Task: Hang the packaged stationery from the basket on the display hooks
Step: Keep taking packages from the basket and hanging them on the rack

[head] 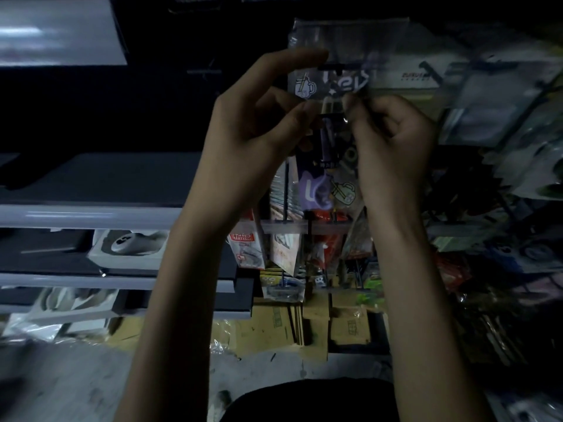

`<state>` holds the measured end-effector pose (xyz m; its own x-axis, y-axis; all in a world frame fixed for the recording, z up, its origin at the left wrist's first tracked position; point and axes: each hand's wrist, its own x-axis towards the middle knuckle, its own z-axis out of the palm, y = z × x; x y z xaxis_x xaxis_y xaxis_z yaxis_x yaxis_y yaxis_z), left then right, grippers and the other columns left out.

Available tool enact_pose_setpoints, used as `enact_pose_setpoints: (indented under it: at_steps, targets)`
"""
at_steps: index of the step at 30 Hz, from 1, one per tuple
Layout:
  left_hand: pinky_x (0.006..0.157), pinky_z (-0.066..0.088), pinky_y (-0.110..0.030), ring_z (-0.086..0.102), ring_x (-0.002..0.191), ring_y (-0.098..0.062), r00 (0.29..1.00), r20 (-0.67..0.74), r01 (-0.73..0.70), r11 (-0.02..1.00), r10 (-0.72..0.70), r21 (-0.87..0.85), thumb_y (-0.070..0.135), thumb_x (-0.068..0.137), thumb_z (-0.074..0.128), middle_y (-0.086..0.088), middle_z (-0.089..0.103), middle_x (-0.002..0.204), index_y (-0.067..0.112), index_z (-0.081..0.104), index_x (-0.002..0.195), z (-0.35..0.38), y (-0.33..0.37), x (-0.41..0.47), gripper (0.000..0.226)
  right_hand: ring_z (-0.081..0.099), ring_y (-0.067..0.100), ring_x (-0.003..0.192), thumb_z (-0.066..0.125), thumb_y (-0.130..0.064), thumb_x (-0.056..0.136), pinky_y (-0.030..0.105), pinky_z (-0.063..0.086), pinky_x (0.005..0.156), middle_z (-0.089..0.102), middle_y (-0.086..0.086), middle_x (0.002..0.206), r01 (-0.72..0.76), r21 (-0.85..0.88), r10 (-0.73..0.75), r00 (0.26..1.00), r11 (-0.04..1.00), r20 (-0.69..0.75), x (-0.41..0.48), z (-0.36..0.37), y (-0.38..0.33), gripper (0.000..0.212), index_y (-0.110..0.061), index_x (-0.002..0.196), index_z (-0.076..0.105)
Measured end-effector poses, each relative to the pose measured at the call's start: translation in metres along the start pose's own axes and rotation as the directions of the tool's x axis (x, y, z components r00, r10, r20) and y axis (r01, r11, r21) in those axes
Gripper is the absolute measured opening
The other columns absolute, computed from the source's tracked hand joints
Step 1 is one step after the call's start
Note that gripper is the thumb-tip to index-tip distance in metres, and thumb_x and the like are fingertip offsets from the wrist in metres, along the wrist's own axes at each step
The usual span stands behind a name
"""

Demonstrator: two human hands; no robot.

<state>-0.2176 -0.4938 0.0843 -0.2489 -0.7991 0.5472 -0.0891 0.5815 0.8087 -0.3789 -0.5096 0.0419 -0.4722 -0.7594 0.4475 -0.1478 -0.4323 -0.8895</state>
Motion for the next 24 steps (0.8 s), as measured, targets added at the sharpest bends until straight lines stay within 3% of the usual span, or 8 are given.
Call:
enact_pose_setpoints:
  at_steps: [3, 8, 14, 19, 24]
  targets:
    - [0.076, 0.058, -0.032, 0.071, 0.083, -0.026, 1.0, 0.01, -0.007, 1.0, 0.007, 0.012, 0.007, 0.105, 0.062, -0.019, 0.068, 0.085, 0.009, 0.057, 0.144, -0.002, -0.001, 0.001, 0.039, 0.066, 0.007, 0.072, 0.071, -0.026, 0.097, 0.023, 0.049, 0.064, 0.075, 0.005, 0.08, -0.004, -0.016, 0.004, 1.0, 1.0, 0.002, 0.002, -0.001, 0.002, 0.02, -0.008, 0.089, 0.075]
    - [0.086, 0.061, -0.048, 0.073, 0.089, -0.033, 0.998, 0.06, -0.003, 1.0, 0.001, 0.022, 0.006, 0.105, 0.06, -0.018, 0.072, 0.091, 0.01, 0.054, 0.146, -0.005, 0.0, -0.003, 0.041, 0.071, -0.002, 0.079, 0.073, -0.025, 0.096, 0.013, 0.049, 0.067, 0.077, -0.004, 0.087, -0.06, -0.029, 0.06, 0.998, 0.998, -0.017, 0.002, -0.001, 0.008, 0.017, -0.009, 0.098, 0.078]
    - [0.087, 0.062, -0.043, 0.074, 0.09, -0.028, 0.997, 0.065, -0.042, 0.999, 0.04, 0.031, 0.007, 0.105, 0.06, -0.017, 0.072, 0.094, 0.01, 0.056, 0.145, -0.007, 0.0, -0.004, 0.039, 0.07, -0.002, 0.078, 0.076, -0.031, 0.093, 0.018, 0.052, 0.071, 0.076, -0.01, 0.081, -0.088, -0.044, 0.088, 0.996, 0.995, 0.005, 0.003, 0.001, 0.014, 0.01, -0.025, 0.086, 0.075]
    - [0.096, 0.059, -0.048, 0.07, 0.107, -0.038, 0.998, 0.044, -0.033, 0.998, 0.035, -0.059, 0.0, 0.106, 0.054, -0.027, 0.069, 0.108, 0.006, 0.056, 0.144, -0.003, -0.011, -0.015, 0.038, 0.071, 0.0, 0.078, 0.075, -0.035, 0.093, 0.016, 0.051, 0.068, 0.077, -0.007, 0.083, -0.124, -0.055, 0.125, 0.992, 0.991, 0.024, 0.006, -0.004, 0.013, 0.019, -0.017, 0.093, 0.078]
    - [0.098, 0.055, -0.031, 0.069, 0.119, -0.022, 0.992, -0.086, 0.078, 0.982, -0.094, -0.175, -0.003, 0.105, 0.055, -0.006, 0.074, 0.122, 0.016, 0.065, 0.131, 0.009, -0.032, -0.033, 0.034, 0.065, 0.003, 0.069, 0.075, -0.037, 0.094, 0.019, 0.047, 0.061, 0.075, -0.002, 0.077, -0.194, -0.097, 0.2, 0.978, 0.976, 0.054, 0.014, -0.008, 0.011, 0.023, -0.019, 0.079, 0.074]
